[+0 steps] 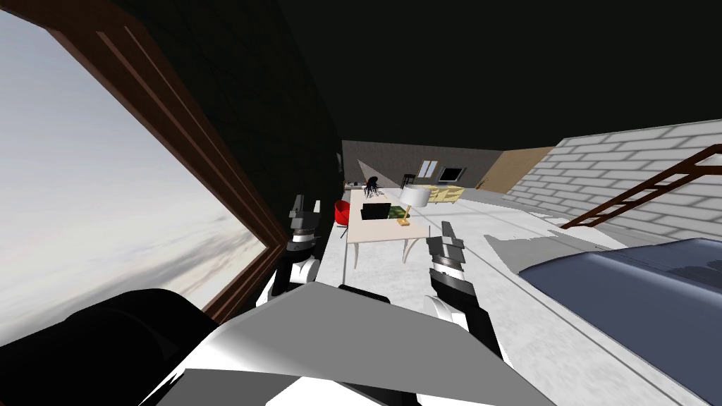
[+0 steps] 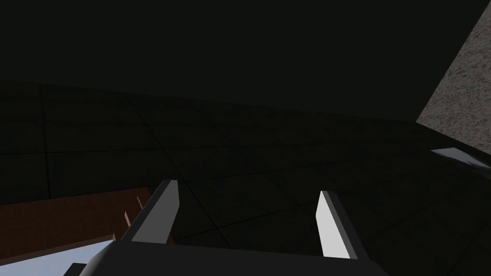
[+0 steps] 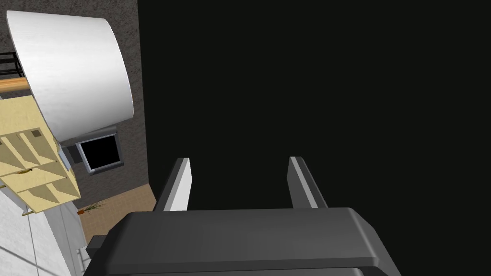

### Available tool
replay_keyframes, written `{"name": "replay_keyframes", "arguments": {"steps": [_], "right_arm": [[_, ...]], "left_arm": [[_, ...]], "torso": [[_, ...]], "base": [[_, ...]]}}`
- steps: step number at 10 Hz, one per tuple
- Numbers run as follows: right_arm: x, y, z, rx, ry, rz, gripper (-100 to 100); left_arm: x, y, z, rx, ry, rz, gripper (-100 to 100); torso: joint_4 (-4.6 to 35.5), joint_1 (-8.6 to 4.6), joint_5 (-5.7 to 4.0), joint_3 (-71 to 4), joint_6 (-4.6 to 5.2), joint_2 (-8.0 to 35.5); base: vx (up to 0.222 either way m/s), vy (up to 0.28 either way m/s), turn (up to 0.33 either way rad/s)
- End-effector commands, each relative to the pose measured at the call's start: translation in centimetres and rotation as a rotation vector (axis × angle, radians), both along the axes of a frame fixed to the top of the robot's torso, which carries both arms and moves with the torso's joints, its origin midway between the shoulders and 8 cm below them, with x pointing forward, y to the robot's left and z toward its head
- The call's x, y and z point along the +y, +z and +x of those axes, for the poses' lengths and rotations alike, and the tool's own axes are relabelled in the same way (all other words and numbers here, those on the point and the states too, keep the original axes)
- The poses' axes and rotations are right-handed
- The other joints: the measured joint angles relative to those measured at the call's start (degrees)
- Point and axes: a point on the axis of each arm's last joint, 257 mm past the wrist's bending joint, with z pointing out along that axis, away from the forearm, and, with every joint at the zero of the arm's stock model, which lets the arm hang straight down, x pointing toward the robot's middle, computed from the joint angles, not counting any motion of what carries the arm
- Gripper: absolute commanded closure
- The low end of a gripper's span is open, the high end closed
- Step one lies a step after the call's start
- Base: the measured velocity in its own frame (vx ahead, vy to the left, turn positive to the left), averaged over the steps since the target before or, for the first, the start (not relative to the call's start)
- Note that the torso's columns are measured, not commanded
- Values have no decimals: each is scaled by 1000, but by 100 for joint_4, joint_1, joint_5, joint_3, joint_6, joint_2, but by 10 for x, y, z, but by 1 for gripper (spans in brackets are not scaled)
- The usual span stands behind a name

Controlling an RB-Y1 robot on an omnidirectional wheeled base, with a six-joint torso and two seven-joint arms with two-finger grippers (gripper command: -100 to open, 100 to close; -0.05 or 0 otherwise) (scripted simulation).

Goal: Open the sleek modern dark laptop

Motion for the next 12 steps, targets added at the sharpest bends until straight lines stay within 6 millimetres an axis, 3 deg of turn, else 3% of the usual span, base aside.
{"name": "replay_keyframes", "arguments": {"steps": [1, 3, 4, 6, 12], "right_arm": [[0, 0, 0, 0, 0, 0, 0], [0, 0, 0, 0, 0, 0, 0], [2, -2, 4, 4, 27, -1, -100], [3, -7, 12, 9, 75, 20, -100], [-6, -20, 51, 14, 226, 217, -100]], "left_arm": [[0, 0, 0, 0, 0, 0, 0], [0, 0, 0, 0, 0, 0, 0], [0, 0, 0, 0, 0, 0, 0], [0, 0, 0, 1, 0, 0, 0], [0, 0, 0, 1, 0, 0, 0]], "torso": [[423, 0, 0, -845, 0, 424], [1269, 0, 0, -2537, 0, 1270], [1692, 0, 0, -3383, 0, 1693], [1934, -6, -2, -3894, 0, 1931], [1961, 6, 2, -3917, 2, 1967]], "base": [[0, 0, 0], [0, 0, 0], [19, -7, 23], [36, -24, 41], [67, -51, 56]]}}
